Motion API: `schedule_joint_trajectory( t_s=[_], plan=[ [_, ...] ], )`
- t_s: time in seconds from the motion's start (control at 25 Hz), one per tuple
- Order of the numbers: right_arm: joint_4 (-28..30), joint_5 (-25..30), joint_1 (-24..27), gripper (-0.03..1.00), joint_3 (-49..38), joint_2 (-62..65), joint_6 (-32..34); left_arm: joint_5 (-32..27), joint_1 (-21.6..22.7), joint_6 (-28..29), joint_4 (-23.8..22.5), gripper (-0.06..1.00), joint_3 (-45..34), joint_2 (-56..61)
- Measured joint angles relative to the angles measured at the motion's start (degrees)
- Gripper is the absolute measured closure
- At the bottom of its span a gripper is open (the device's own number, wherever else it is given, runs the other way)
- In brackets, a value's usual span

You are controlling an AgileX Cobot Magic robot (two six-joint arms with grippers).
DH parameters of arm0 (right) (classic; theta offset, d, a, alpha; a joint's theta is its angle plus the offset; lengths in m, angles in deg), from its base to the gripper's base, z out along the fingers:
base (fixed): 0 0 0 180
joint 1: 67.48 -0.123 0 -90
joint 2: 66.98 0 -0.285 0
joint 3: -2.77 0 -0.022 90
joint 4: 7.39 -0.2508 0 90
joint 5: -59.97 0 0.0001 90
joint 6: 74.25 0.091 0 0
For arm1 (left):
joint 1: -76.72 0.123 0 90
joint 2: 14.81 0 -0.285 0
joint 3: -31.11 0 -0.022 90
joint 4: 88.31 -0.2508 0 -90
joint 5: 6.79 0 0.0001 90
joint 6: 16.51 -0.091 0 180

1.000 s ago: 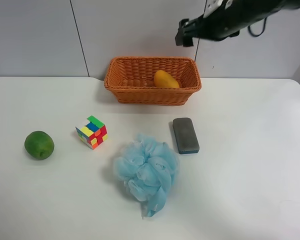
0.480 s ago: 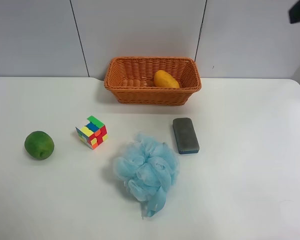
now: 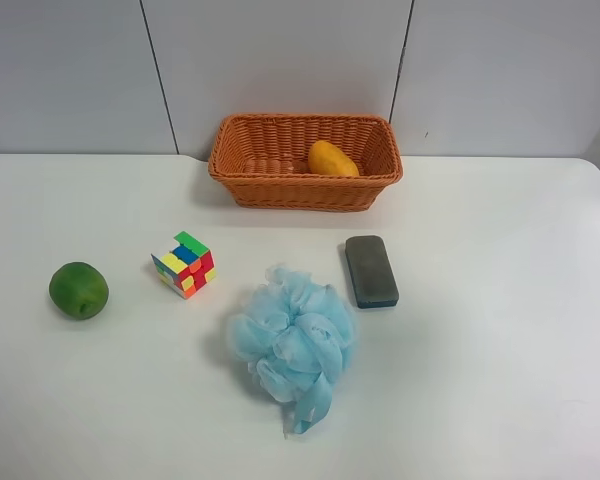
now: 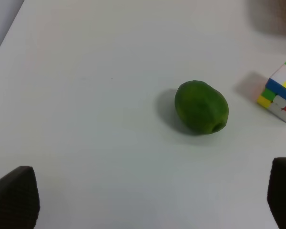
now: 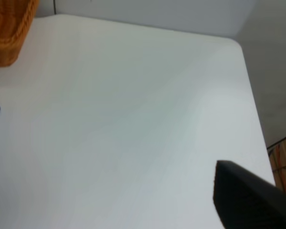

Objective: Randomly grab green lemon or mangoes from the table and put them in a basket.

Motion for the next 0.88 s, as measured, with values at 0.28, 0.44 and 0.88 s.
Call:
schedule_joint_trajectory(
  t_s=[0.28,0.44,0.88],
  plan=[
    [-1.24,4.18,0.0,0.04,-10.23,13.17,2.58,0.0,0.0,0.0,0.0,0.0,0.0,0.0],
    [-0.73,5.83,0.0,0.04,-13.41,17.61,3.88,0.0,0.0,0.0,0.0,0.0,0.0,0.0],
    [0.99,6.16,0.0,0.04,-15.24,23.07,6.64,0.0,0.0,0.0,0.0,0.0,0.0,0.0]
  ],
)
